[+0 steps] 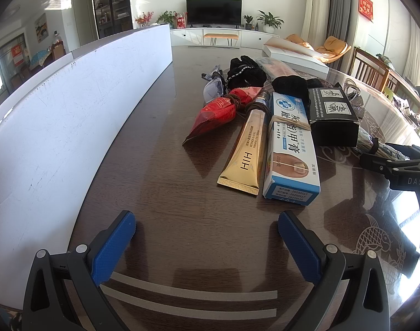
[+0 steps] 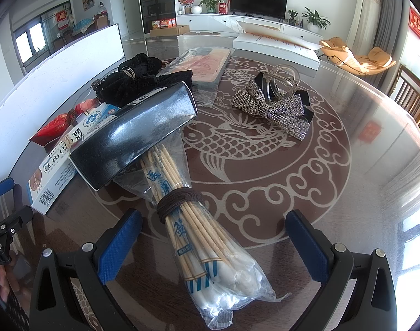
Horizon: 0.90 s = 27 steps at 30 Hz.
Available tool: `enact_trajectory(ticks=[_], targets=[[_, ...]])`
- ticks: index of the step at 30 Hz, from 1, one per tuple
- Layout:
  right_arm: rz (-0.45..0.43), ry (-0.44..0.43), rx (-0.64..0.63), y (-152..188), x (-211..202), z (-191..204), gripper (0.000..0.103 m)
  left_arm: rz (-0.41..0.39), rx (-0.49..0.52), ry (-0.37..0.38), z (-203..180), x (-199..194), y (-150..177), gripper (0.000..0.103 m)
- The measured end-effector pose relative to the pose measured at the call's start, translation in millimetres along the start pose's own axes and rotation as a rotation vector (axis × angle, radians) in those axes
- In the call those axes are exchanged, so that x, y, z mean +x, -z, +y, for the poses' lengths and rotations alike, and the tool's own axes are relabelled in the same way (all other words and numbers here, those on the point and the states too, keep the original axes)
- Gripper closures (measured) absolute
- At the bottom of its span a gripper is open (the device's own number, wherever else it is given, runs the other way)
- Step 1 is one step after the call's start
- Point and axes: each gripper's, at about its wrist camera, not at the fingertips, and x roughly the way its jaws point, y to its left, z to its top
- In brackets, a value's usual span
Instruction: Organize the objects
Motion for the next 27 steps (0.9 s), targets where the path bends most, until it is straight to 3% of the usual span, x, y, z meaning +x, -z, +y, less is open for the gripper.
enact_trajectory(ticks=[21, 27], targets=[[0.0, 0.0, 0.0, 0.0, 0.0, -0.1, 0.0, 0.0, 0.006, 0.004, -0.1, -2.9, -2.6, 0.0], [0.0, 0.0, 0.0, 0.0, 0.0, 0.0, 0.0, 0.033, 0.037, 0.033, 2.2, -2.4, -4.4, 0.0]])
